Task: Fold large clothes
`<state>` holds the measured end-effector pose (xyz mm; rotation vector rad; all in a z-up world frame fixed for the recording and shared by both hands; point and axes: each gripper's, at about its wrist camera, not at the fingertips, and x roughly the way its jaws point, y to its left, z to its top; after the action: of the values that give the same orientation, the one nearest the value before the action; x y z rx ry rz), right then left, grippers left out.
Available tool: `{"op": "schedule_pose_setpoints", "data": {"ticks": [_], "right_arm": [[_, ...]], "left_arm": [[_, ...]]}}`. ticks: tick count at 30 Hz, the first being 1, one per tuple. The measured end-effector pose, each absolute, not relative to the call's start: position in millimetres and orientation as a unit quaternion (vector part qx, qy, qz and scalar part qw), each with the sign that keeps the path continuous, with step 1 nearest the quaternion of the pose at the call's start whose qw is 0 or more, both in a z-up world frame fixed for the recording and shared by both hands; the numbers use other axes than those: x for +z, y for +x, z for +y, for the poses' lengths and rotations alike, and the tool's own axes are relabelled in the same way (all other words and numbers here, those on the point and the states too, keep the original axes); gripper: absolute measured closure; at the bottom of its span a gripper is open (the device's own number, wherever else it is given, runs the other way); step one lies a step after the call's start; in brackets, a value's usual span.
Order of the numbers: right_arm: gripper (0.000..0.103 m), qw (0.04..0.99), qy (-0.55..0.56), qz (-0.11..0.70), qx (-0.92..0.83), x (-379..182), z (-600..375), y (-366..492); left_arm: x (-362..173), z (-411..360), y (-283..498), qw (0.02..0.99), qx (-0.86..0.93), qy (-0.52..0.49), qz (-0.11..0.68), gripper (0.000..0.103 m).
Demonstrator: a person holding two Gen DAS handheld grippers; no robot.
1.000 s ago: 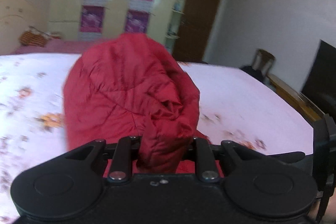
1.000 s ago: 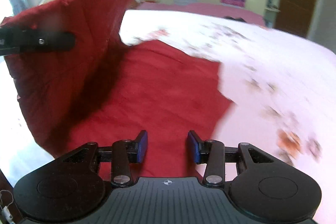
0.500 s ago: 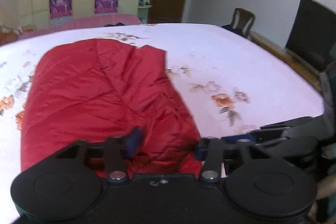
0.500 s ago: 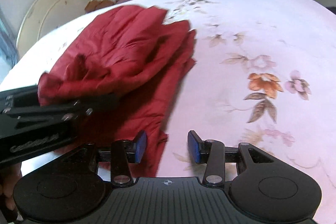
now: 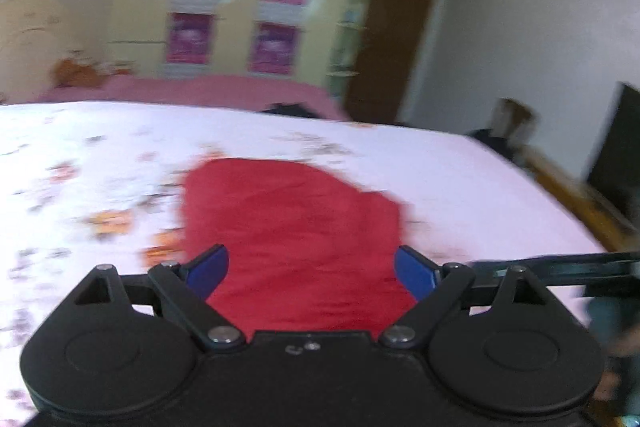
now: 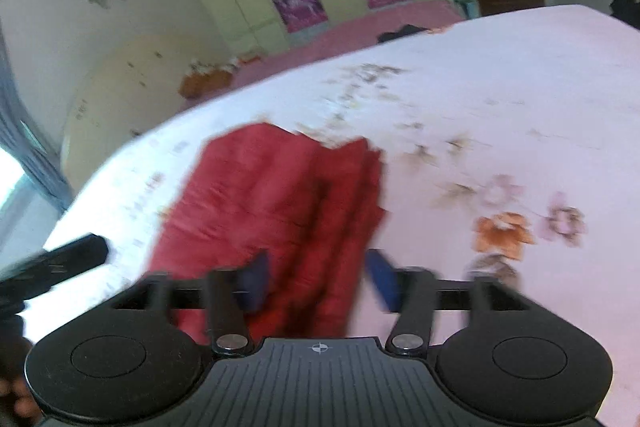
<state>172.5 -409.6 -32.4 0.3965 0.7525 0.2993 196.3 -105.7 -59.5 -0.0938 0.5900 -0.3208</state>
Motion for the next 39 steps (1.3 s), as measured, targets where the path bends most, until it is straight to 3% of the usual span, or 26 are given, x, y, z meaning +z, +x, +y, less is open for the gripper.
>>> {"op": "schedule_pose_setpoints", "data": {"ticks": [2, 6, 8, 9, 15, 20, 27, 39], "right_arm": [[0.026, 0.899, 0.171, 0.365, 0.171, -29, -391, 173], [0.026, 0.885, 0.152, 0.399, 0.185, -48, -365, 179], [0.039, 0.879, 0.148, 0.415, 0.181, -58, -359, 180], [0.051, 0.876, 0.147, 0.424, 0.176, -64, -358, 180], [0.093, 0.869, 0.167, 0.438, 0.159, -69, -367, 175], [0.097, 0.882, 0.160, 0.421, 0.137, -56, -377, 166], [0.097, 0.865, 0.164, 0.471, 0.061, -116, -373, 174], [0.096, 0.872, 0.138, 0.469, 0.011, -113, -356, 168]], "left_arm": [[-70, -91, 206, 0.945, -0.122, -0.049, 0.300, 0.018], [-96, -87, 223, 0.937, -0.113, -0.043, 0.327, 0.036], [-109, -90, 229, 0.933, -0.126, -0.038, 0.336, 0.049], [-113, -90, 227, 0.931, -0.133, -0.037, 0.338, 0.053], [-124, -102, 230, 0.928, -0.157, -0.021, 0.338, 0.054], [-124, -116, 237, 0.921, -0.169, 0.014, 0.351, 0.054], [-138, -134, 249, 0.905, -0.211, 0.041, 0.367, 0.053], [-112, -95, 274, 0.890, -0.253, -0.038, 0.377, 0.054]]}}
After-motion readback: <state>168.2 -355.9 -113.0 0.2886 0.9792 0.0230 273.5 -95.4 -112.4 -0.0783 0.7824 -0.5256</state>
